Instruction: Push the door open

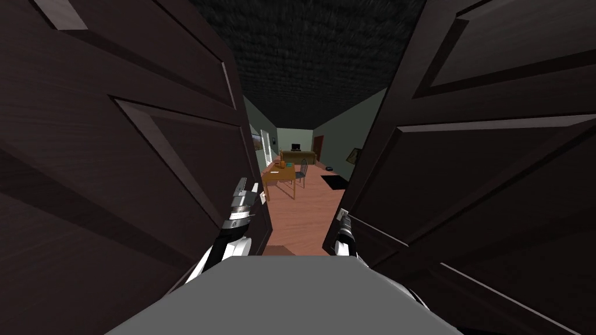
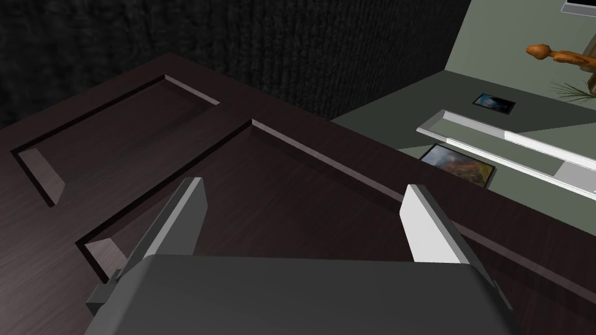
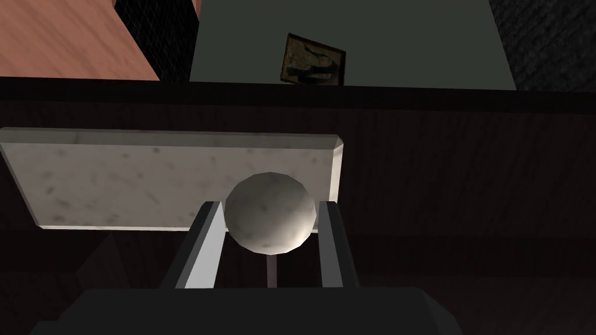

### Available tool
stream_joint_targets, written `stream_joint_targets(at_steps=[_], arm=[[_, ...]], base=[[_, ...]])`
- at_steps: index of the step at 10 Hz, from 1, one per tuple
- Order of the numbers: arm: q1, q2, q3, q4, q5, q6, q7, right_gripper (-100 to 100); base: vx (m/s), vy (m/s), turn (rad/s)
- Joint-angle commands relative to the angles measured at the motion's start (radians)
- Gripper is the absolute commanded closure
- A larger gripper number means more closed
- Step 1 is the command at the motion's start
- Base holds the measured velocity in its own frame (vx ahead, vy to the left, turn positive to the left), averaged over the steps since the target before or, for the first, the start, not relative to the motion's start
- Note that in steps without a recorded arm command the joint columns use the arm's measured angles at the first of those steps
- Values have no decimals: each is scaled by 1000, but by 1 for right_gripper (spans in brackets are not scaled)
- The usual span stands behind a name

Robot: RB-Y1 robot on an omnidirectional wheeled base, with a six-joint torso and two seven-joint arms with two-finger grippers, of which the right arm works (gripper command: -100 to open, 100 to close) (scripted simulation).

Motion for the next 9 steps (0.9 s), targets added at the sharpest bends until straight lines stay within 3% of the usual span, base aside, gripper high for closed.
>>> stream_joint_targets(at_steps=[1, 4, 5, 9], arm=[[39, 14, -8, -50, -5, 48, 15, 100], [39, 14, -8, -74, -5, 48, 15, 100], [16, 9, -21, -38, -14, 26, 19, 100], [13, 2, -50, -45, -33, 24, 33, 100]], base=[[-16, 17, -15], [-6, 7, -9], [117, 6, -22], [183, -27, -31]])
